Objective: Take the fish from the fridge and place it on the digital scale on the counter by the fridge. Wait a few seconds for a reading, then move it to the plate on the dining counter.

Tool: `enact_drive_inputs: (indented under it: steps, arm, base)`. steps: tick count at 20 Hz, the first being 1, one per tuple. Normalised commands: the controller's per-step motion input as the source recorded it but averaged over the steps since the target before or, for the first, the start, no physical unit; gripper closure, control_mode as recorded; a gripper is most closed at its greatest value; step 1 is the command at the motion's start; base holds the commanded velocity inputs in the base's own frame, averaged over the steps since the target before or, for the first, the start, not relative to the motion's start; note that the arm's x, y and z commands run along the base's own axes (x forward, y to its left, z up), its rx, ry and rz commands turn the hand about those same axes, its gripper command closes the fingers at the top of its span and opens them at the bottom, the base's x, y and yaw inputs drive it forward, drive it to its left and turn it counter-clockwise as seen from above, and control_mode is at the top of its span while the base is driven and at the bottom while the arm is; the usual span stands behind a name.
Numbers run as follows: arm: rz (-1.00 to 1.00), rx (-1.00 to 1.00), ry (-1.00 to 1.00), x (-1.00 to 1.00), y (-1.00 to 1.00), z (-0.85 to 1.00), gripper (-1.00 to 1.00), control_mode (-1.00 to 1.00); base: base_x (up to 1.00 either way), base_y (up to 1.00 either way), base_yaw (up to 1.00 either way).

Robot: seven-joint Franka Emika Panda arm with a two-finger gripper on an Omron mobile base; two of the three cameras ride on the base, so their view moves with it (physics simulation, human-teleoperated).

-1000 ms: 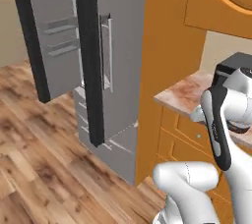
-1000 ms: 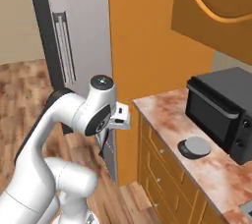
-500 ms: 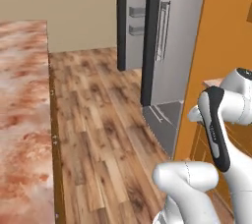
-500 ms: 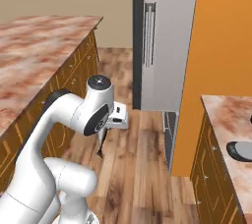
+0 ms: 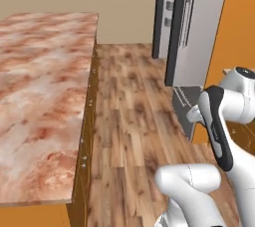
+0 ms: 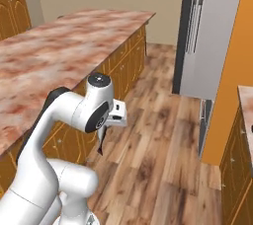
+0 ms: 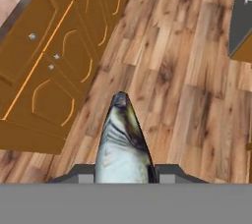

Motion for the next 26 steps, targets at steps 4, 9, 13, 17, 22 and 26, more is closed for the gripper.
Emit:
enact_drive_inputs:
  steps: [4,9,13,17,22,26]
  arm:
    - [0.00,0.00,0.00,0.00,0.00,0.00,1.00,1.00]
    - [0.00,0.00,0.00,0.00,0.00,0.00,1.00,1.00]
    - [0.00,0.00,0.00,0.00,0.00,0.00,1.00,1.00]
    - [0.00,0.00,0.00,0.00,0.00,0.00,1.00,1.00]
    - [0.00,0.00,0.00,0.00,0.00,0.00,1.00,1.00]
    - [0.00,0.00,0.00,0.00,0.00,0.00,1.00,1.00]
  base:
    - [-1.00,0.23,0.21]
    - [-1.00,0.40,0.10]
    - [-0.69,0.84,-0.09]
    - [-0.02,1.00,-0.40]
    - [0.00,1.00,-0.44]
    - [0.00,1.00,-0.43]
